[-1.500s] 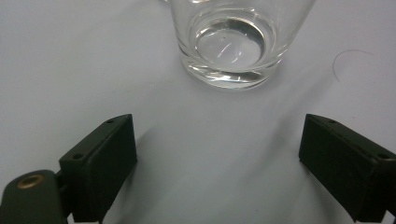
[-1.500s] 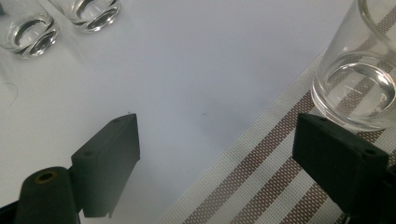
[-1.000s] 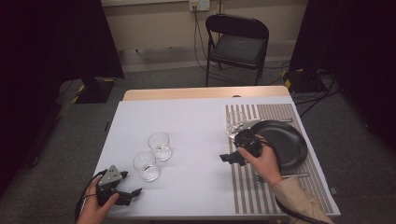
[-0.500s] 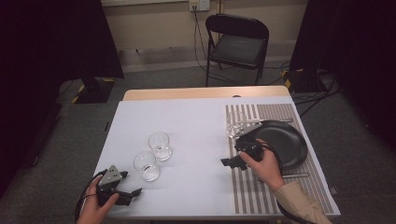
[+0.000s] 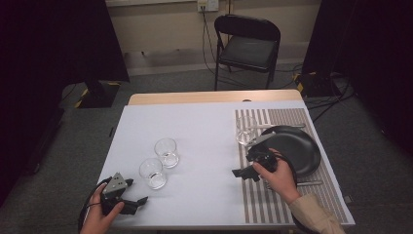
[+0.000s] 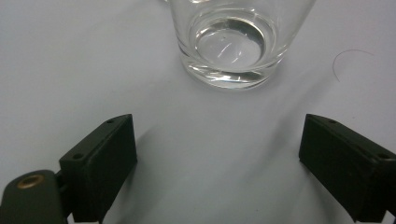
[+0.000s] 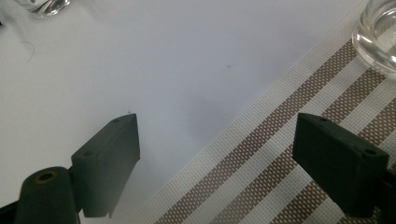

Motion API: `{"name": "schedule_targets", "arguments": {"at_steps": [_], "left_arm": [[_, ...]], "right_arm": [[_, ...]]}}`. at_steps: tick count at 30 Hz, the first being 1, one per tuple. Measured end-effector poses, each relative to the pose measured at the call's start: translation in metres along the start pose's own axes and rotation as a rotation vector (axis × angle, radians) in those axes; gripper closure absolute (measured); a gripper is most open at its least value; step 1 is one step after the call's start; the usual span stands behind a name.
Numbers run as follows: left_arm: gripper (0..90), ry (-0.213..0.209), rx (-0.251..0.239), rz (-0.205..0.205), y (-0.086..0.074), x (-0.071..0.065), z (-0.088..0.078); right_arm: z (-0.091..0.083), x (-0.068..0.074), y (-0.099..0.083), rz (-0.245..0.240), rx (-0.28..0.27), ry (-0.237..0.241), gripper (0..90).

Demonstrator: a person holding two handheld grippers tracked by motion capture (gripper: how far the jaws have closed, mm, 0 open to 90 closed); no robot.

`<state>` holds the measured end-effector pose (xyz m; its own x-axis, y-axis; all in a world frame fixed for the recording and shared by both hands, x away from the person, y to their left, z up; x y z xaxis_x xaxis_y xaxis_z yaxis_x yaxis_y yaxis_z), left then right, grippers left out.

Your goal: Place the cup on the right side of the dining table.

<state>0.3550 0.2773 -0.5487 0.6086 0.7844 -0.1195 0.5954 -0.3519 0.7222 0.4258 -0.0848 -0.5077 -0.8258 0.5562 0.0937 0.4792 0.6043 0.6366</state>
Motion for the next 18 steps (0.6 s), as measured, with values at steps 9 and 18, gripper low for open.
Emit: {"name": "schedule_targets", "arguments": {"at_steps": [9, 18], "left_arm": [[10.3, 0.0, 0.0, 0.0, 0.0, 0.0, 0.0], [10.3, 0.0, 0.001, 0.0, 0.0, 0.0, 0.0]], "right_arm": [[0.002, 0.001, -0.007, 0.001, 0.008, 0.007, 14.3], [0.002, 0.005, -0.011, -0.007, 0.012, 0.016, 14.4]]}}
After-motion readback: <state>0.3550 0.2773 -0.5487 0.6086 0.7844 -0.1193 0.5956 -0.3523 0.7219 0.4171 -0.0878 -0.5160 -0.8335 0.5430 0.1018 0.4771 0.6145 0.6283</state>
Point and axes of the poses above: each handheld gripper's, and its own axes: z roughly forward along the jaws, y roughly out of its top, x roughly to its left, the point moved 10 cm from there along z, roughly forward along the jaws, and after that the axes turned 10 degrees about -z, right-handed, at the moved point
